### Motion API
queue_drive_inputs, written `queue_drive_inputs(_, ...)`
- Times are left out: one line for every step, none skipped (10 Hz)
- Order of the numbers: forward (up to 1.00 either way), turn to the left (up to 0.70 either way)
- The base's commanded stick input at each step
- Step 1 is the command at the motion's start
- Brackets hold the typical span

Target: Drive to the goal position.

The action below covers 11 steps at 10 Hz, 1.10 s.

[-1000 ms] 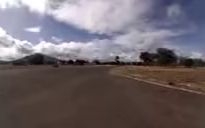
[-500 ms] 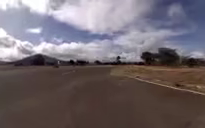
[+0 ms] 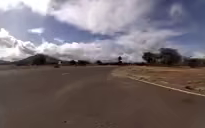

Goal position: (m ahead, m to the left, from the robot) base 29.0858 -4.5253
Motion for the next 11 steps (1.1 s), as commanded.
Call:
queue_drive_inputs(0.70,0.00)
queue_drive_inputs(0.70,0.00)
queue_drive_inputs(0.70,0.00)
queue_drive_inputs(0.70,0.00)
queue_drive_inputs(0.70,0.00)
queue_drive_inputs(0.70,0.00)
queue_drive_inputs(0.70,0.00)
queue_drive_inputs(0.70,0.00)
queue_drive_inputs(0.70,0.00)
queue_drive_inputs(0.70,0.00)
queue_drive_inputs(0.70,0.00)
